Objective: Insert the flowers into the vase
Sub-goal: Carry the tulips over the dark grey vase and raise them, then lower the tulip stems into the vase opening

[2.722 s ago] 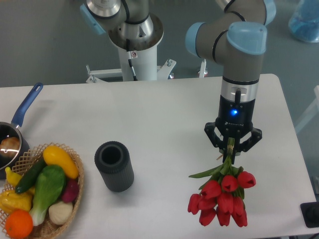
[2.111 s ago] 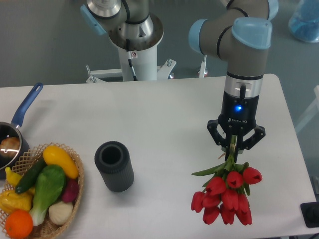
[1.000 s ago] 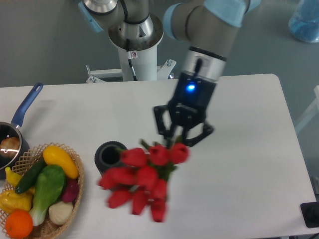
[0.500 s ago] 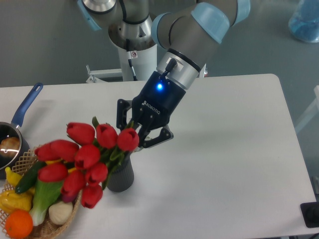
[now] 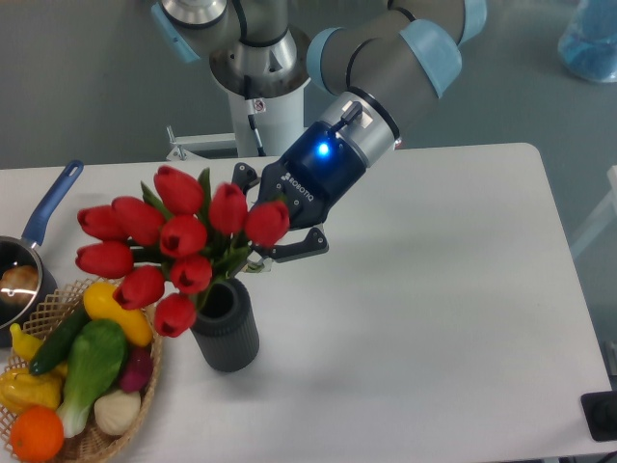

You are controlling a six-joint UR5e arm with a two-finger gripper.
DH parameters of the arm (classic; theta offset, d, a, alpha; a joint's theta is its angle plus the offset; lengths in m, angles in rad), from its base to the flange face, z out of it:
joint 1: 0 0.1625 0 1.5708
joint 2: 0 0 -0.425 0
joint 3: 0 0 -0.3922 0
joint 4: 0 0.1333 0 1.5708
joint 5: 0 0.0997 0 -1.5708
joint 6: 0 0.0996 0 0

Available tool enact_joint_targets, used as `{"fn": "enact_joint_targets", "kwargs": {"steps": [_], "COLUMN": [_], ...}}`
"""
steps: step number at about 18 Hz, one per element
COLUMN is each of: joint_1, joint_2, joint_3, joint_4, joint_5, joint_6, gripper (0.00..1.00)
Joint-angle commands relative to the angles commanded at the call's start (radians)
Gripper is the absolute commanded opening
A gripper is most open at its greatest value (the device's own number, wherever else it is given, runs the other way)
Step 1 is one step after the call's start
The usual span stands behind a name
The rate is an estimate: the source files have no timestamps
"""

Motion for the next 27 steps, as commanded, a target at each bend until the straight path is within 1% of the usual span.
{"fn": "enact_joint_targets", "kwargs": {"steps": [3, 6, 10, 13, 15, 17, 19, 21, 24, 27], "joint_1": [0.000, 0.005, 0.008, 0.009, 0.024, 0.041, 0.044, 0.044, 0.034, 0.020], "joint_2": [0.002, 0.000, -0.002, -0.003, -0.003, -0.005, -0.005, -0.006, -0.038, -0.041], "joint_3": [-0.011, -0.012, -0.032, -0.078, -0.112, -0.124, -0.126, -0.149, -0.155, -0.161], "joint_4": [0.002, 0.002, 0.002, 0.000, 0.000, 0.000, 0.000, 0.000, 0.000, 0.000], "joint_5": [-0.023, -0.101, -0.179, -0.219, -0.280, -0.322, -0.333, -0.333, -0.341, -0.361], "joint_6": [0.005, 0.024, 0.110, 0.201, 0.225, 0.229, 0.267, 0.303, 0.339, 0.348], "gripper": [0.19, 0.19, 0.19, 0.19, 0.19, 0.19, 0.19, 0.19, 0.19, 0.19]}}
